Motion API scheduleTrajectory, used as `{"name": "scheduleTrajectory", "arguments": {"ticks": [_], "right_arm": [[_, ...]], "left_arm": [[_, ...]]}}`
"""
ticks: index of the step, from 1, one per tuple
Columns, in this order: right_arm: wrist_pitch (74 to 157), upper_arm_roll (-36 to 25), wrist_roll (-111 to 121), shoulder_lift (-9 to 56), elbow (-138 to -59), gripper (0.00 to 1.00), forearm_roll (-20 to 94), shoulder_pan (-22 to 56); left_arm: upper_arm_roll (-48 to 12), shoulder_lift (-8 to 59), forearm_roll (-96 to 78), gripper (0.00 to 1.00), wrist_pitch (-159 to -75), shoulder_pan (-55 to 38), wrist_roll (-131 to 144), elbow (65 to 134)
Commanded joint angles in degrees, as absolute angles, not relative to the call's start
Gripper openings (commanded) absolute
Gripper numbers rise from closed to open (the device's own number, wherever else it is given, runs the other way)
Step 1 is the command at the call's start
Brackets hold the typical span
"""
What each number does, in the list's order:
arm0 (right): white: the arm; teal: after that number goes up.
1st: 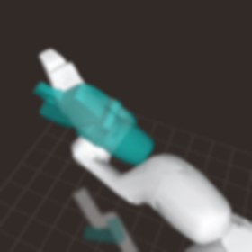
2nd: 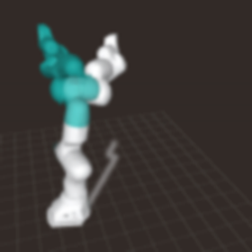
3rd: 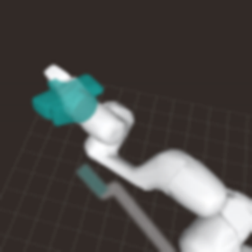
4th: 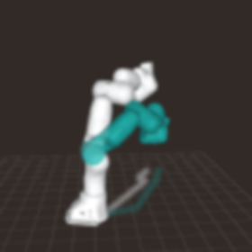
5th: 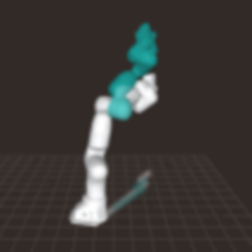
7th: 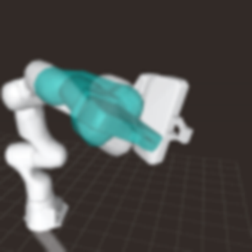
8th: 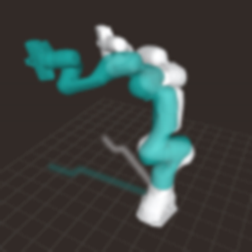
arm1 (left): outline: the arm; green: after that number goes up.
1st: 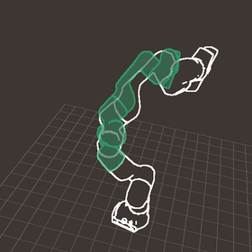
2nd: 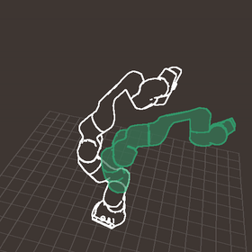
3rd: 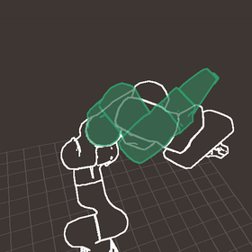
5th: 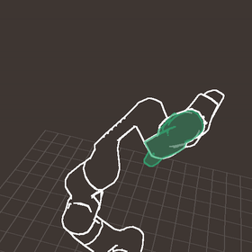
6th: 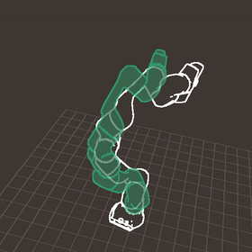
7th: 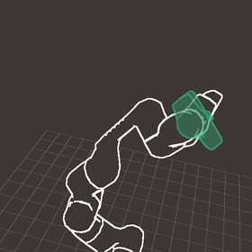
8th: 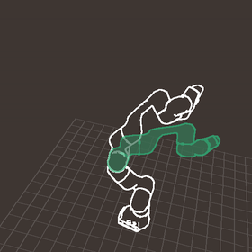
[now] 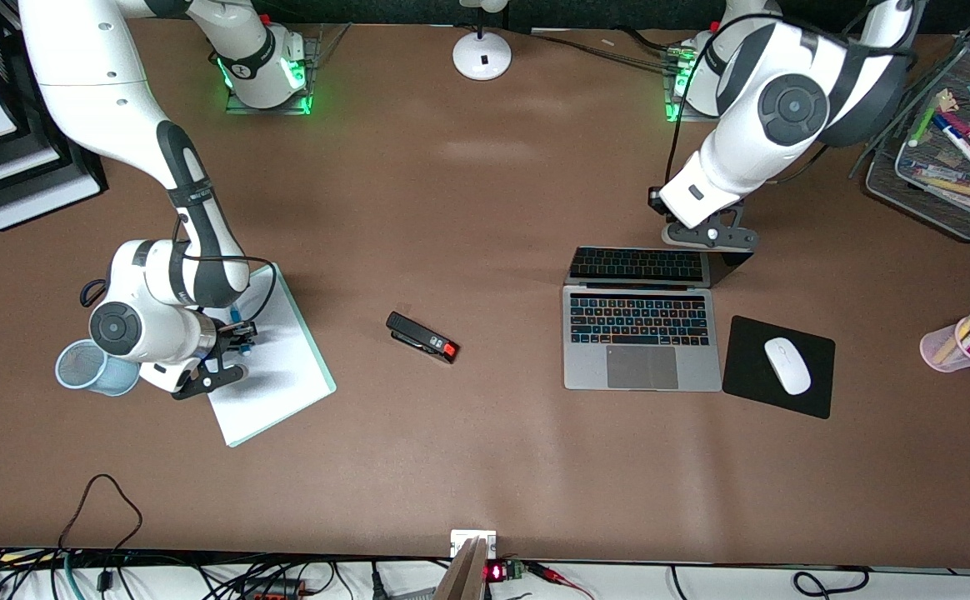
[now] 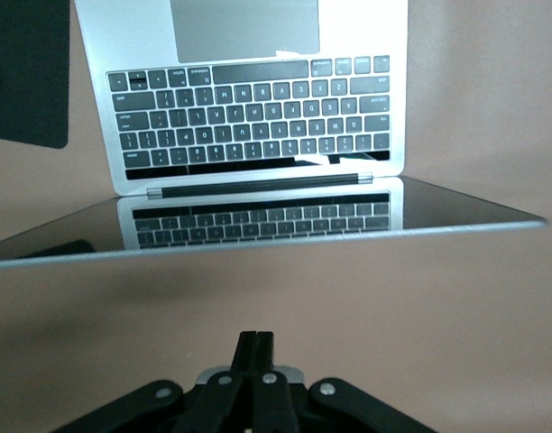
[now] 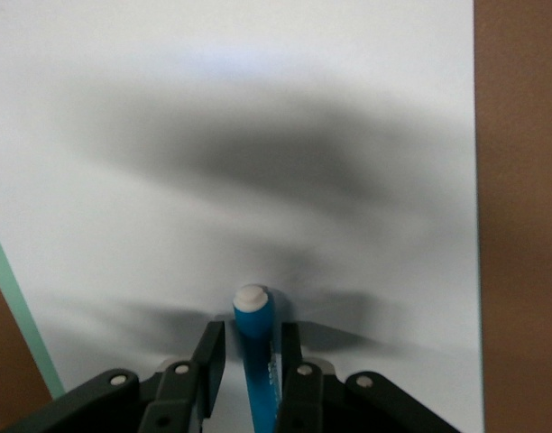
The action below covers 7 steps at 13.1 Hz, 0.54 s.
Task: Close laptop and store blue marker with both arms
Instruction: 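Lift the marker with the right gripper while the left gripper pushes the lid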
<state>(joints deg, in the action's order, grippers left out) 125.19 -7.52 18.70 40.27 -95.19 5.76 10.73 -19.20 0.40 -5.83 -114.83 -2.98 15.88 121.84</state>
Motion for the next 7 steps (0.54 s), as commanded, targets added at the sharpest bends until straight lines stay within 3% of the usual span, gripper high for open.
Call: {"name": "scheduleTrajectory", "arguments": {"ticks": [1,7], "right_arm": [[125.5,-7.3,20.0,41.0,-94.4,0.33,6.7,10.5],[125.5,-7.3,20.0,41.1,-94.3,0.2,6.6,10.5]], "left_arm": [[-20.0,1.1,-4.2,0.0,-118.9,-2.1,16.2,123.4],[-19.8,6.1,2.7,0.0,-129.7,-1.5,16.1,122.5]]}}
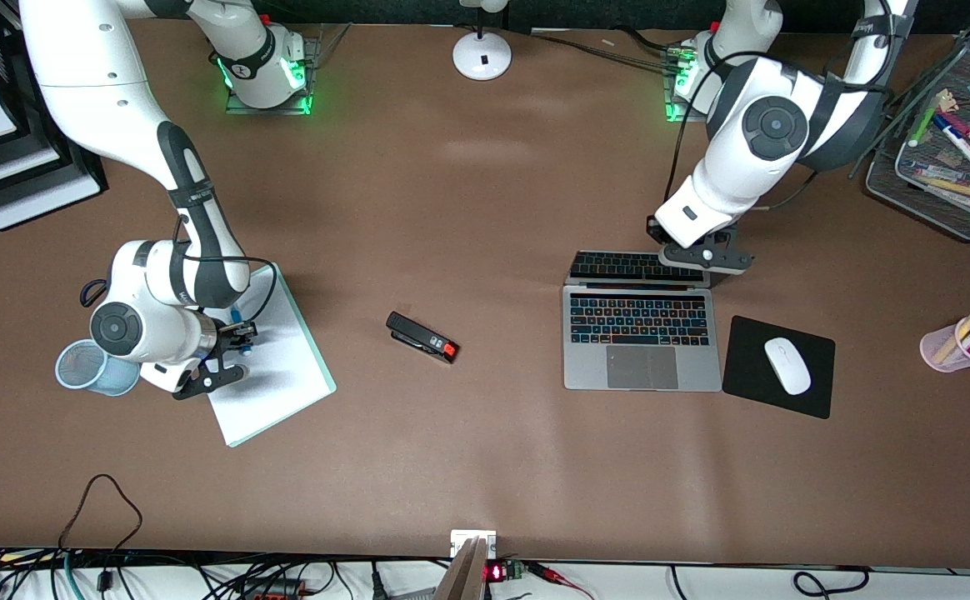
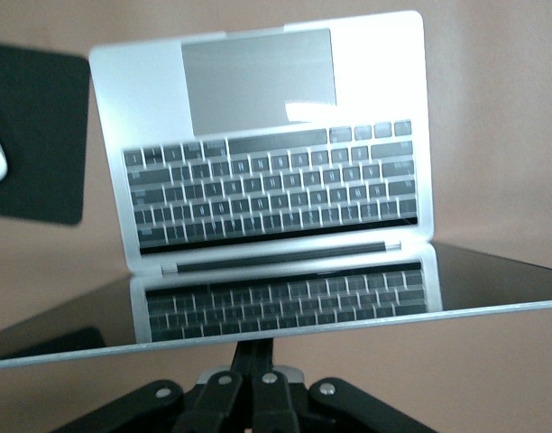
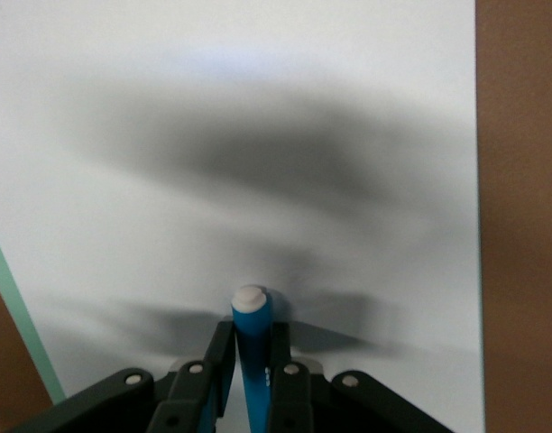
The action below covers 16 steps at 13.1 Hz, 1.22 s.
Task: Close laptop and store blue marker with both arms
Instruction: 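Lift the marker with the right gripper while the left gripper pushes the lid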
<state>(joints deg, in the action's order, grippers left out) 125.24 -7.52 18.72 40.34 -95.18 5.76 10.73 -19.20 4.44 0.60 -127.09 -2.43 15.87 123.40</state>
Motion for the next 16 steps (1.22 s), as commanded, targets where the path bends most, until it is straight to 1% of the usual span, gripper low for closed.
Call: {"name": "scheduleTrajectory", "arguments": {"ticks": [1,3,4,5,8,12,16], "right_arm": [[125.5,-7.3,20.0,41.1,-94.3,0.19,6.6,10.5],[125.6,-7.3,20.0,41.1,-94.3,0.14,6.5,10.5],[125.6,-7.3,20.0,41.1,-94.3,0.13,6.5,10.6],[125.5,-7.3,20.0,41.0,-94.1,0.09,6.5,10.6],[124.6,-7.2,19.9,40.2,-91.0,0.07,6.8,11.0],[124.1,-6.8,21.9,35.3,-90.3,0.06,6.8,11.0],[123.0,-6.6,34.2,29.0,-90.4,0.06,7.0,10.7]], "left_arm": [[-19.6,6.8,2.7,0.0,-131.2,-1.4,15.9,122.0],[-19.4,9.6,2.7,0.0,-134.1,-0.8,15.6,119.5],[-19.4,12.1,2.8,0.0,-134.3,-0.6,15.6,117.2],[-19.4,14.9,2.8,0.0,-134.6,-0.6,15.6,114.9],[-19.2,20.4,4.7,0.0,-137.4,-0.3,15.6,111.0],[-18.4,27.7,5.4,0.0,-143.0,-0.4,15.5,107.0],[-17.8,34.1,6.8,0.0,-149.4,-0.6,15.4,105.2]]}}
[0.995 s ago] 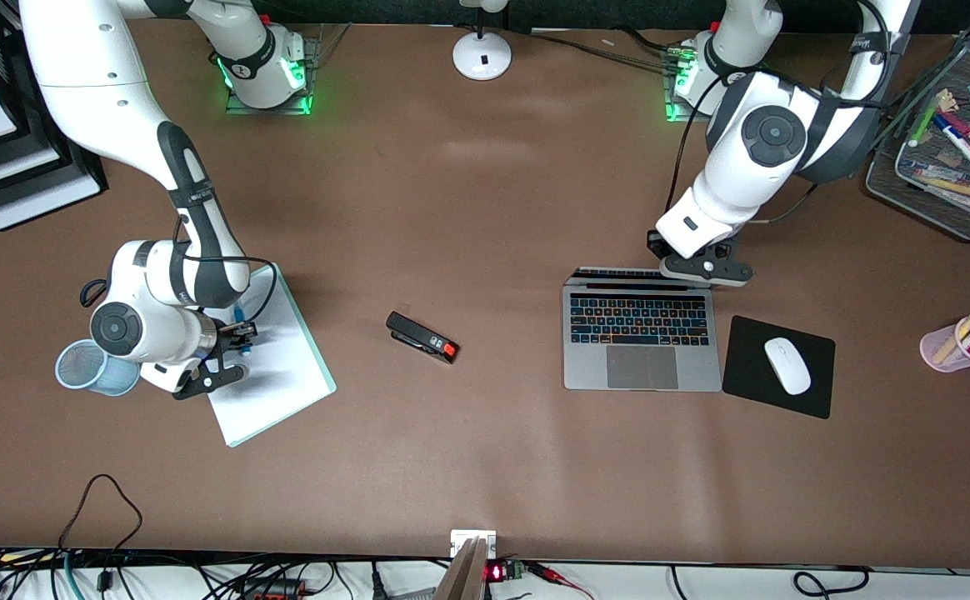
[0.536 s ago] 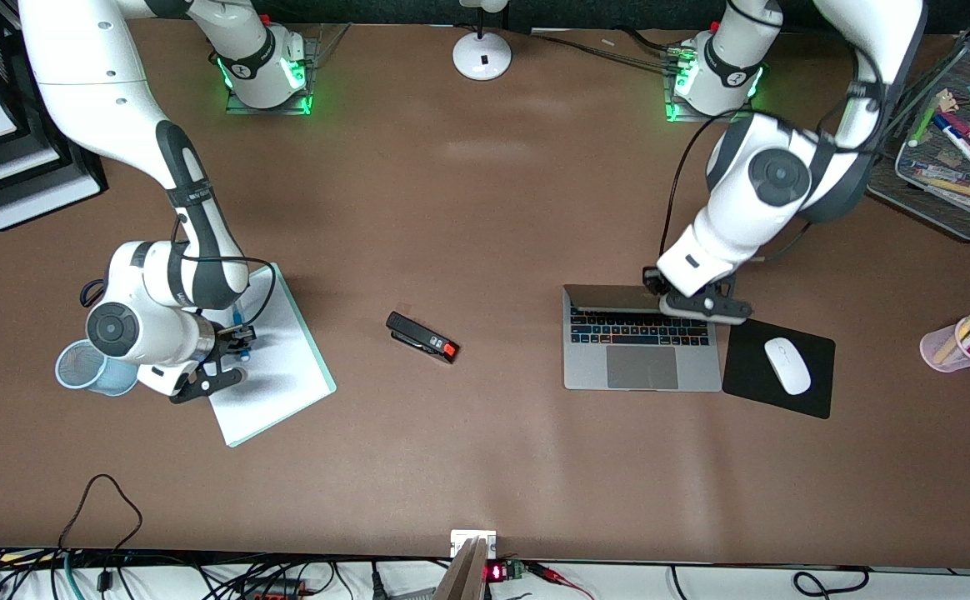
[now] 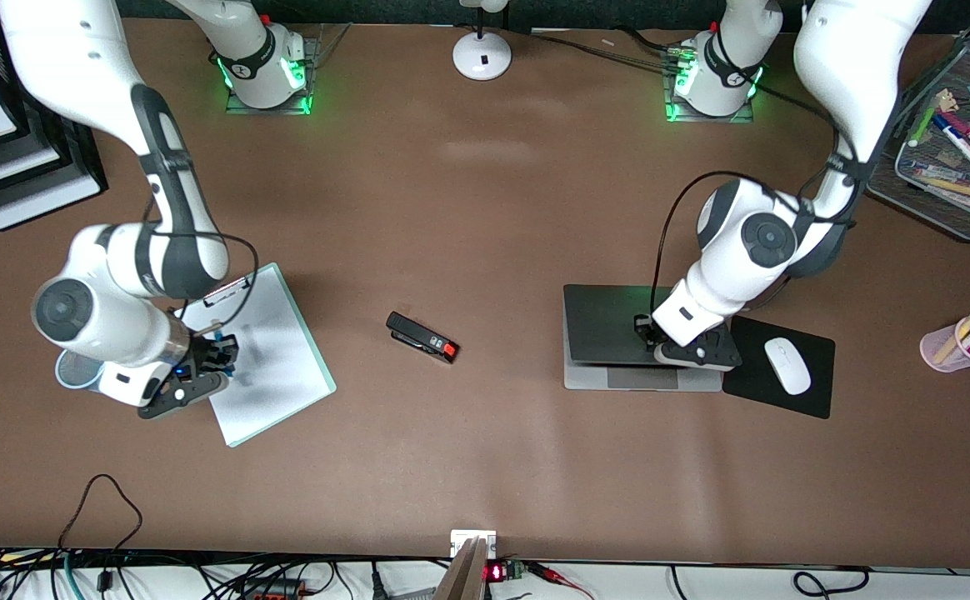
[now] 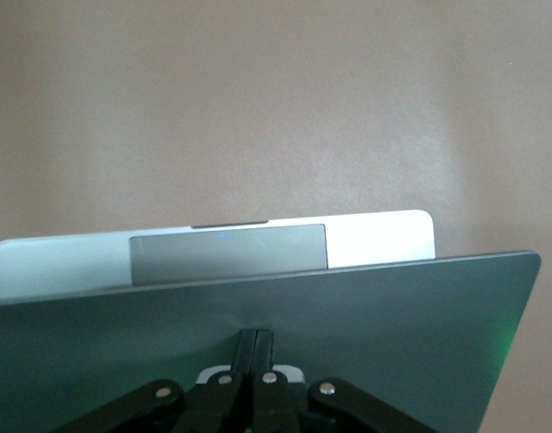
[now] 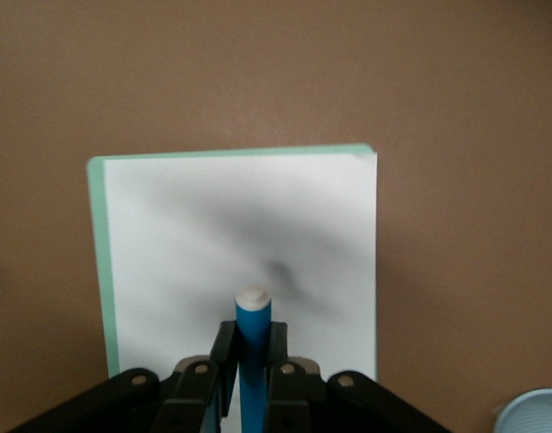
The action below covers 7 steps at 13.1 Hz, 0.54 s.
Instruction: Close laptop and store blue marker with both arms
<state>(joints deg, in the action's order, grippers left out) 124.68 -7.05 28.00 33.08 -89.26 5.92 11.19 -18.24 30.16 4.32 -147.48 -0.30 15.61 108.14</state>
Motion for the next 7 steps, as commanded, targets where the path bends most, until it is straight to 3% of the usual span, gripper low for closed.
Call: {"name": "scheduleTrajectory", "arguments": {"ticks": [1,7], "right_arm": [[122.1,-6.6,37.7,27.5,-90.4,0.06,7.0,10.5],[120.4,-6.7,65.0,22.9,-90.4,0.06,21.9,3.8]], "left_arm": [[-17.8,35.4,8.5,0.0,-149.7,-0.6,15.6,104.9],[-17.8,41.7,9.8,0.0,-149.6,-0.9,15.6,99.7]]}}
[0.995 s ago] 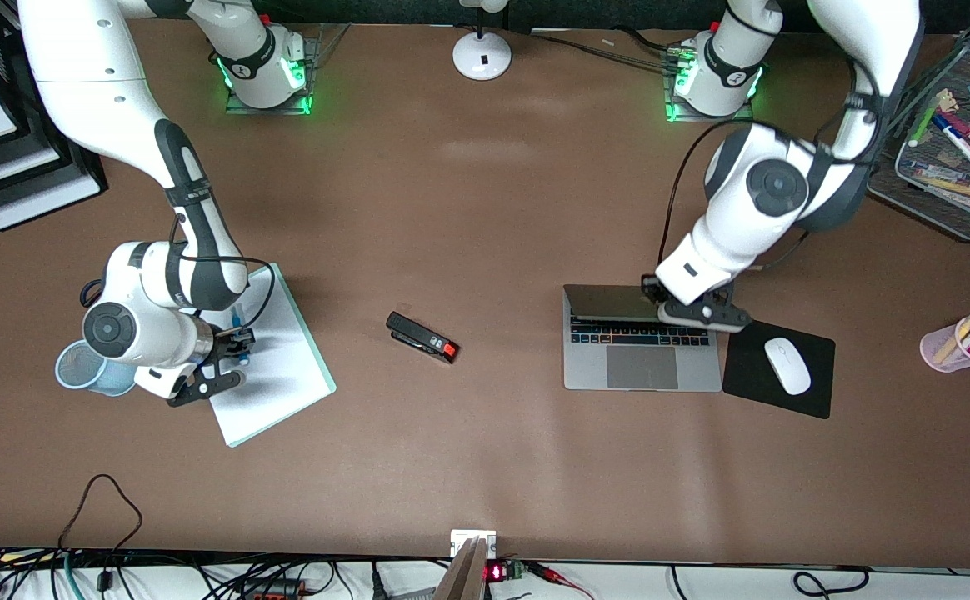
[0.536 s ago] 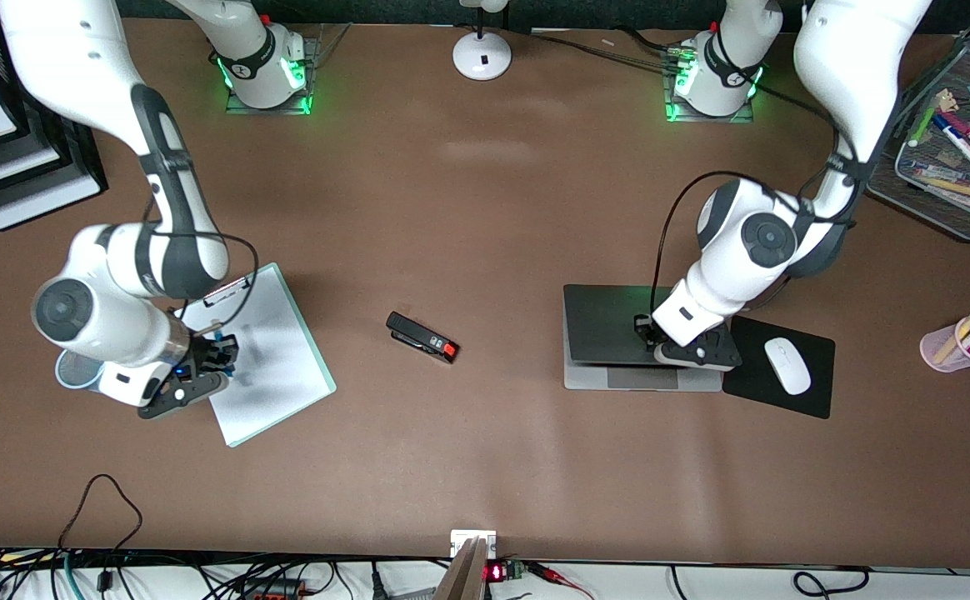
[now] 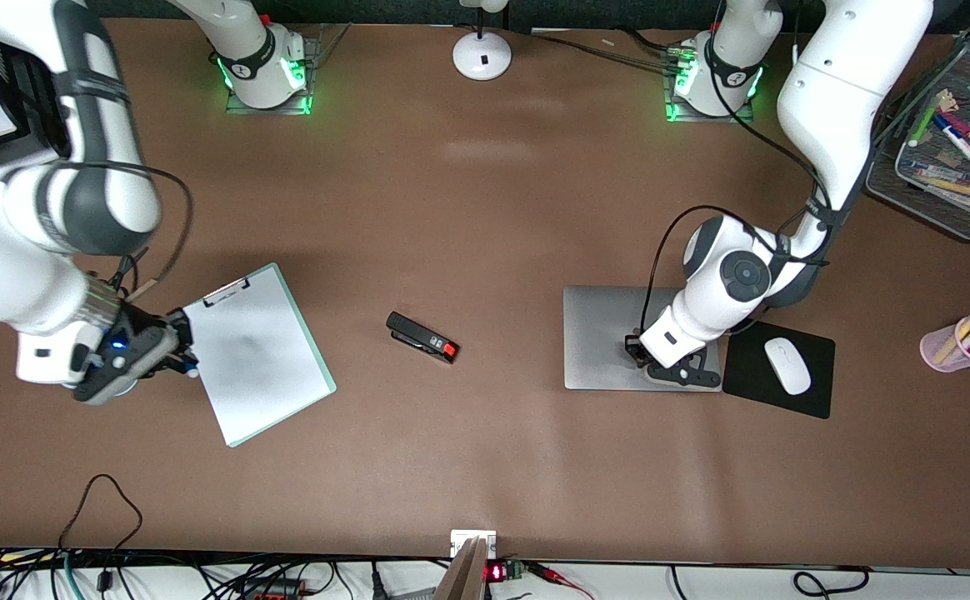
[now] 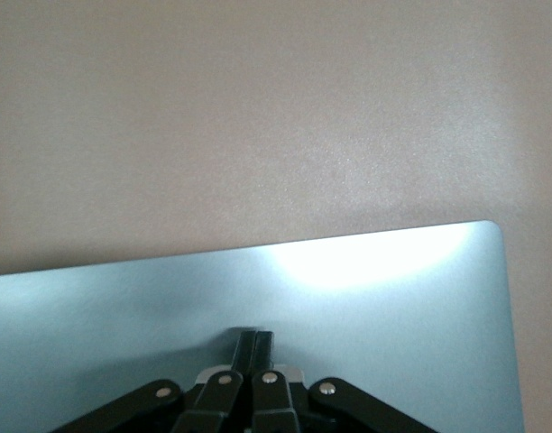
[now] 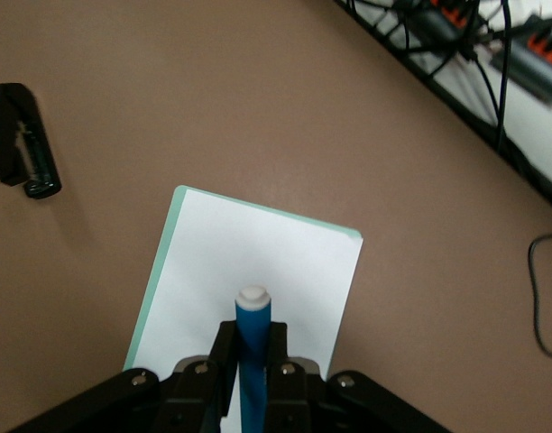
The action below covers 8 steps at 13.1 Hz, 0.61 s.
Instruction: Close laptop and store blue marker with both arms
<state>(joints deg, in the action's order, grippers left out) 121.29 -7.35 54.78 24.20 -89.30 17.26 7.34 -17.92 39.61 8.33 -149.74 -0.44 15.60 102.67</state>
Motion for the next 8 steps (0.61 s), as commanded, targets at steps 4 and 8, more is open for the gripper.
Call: {"name": "scheduleTrajectory", "arguments": {"ticks": [4,8], "right_arm": [[115.8,-6.9,89.3,22.7,-90.2,0.06,35.2,-3.7],[110.8,-6.9,103.9,23.6,-87.0,0.05,42.4,-8.9]], "left_arm": [[-17.8,41.9,9.9,0.01,-149.6,-0.7,15.6,99.8],[-18.1,37.5,9.8,0.01,-143.6,-0.4,16.1,99.8]]}}
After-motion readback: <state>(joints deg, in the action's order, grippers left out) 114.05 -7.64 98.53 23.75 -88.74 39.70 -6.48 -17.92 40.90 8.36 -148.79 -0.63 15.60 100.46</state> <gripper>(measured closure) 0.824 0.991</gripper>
